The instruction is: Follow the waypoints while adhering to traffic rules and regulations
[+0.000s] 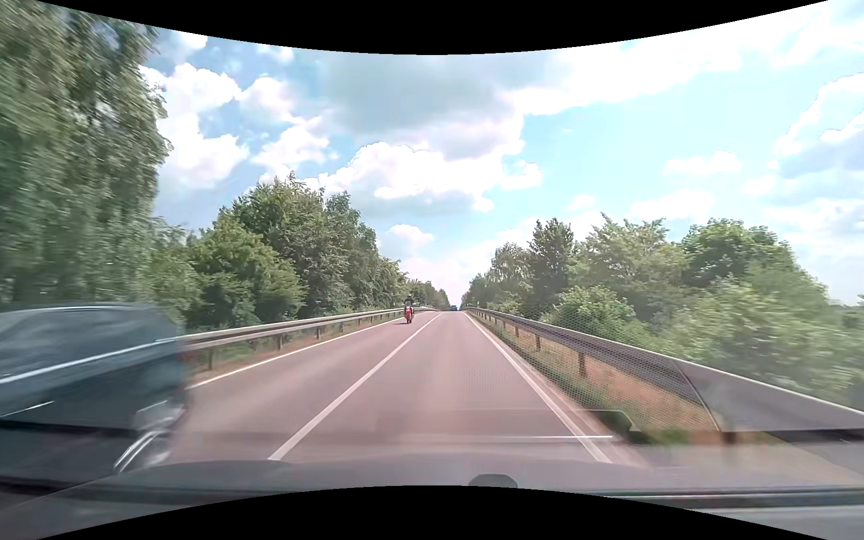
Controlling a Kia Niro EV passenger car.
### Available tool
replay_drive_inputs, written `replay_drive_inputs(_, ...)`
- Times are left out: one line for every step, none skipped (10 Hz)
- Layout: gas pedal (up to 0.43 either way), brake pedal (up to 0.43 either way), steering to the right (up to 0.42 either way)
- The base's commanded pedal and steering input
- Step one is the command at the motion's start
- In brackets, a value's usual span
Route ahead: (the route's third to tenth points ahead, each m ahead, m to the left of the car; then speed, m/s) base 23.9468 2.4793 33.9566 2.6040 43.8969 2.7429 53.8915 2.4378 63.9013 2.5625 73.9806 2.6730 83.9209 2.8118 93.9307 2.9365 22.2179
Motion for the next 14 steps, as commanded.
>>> replay_drive_inputs(0.209, 0.000, -0.004)
replay_drive_inputs(0.209, 0.000, -0.004)
replay_drive_inputs(0.209, 0.000, -0.004)
replay_drive_inputs(0.209, 0.000, -0.004)
replay_drive_inputs(0.209, 0.000, -0.004)
replay_drive_inputs(0.209, 0.000, -0.003)
replay_drive_inputs(0.209, 0.000, -0.003)
replay_drive_inputs(0.209, 0.000, -0.003)
replay_drive_inputs(0.209, 0.000, -0.003)
replay_drive_inputs(0.209, 0.000, -0.003)
replay_drive_inputs(0.209, 0.000, -0.002)
replay_drive_inputs(0.209, 0.000, -0.002)
replay_drive_inputs(0.240, 0.000, -0.001)
replay_drive_inputs(0.240, 0.000, 0.000)
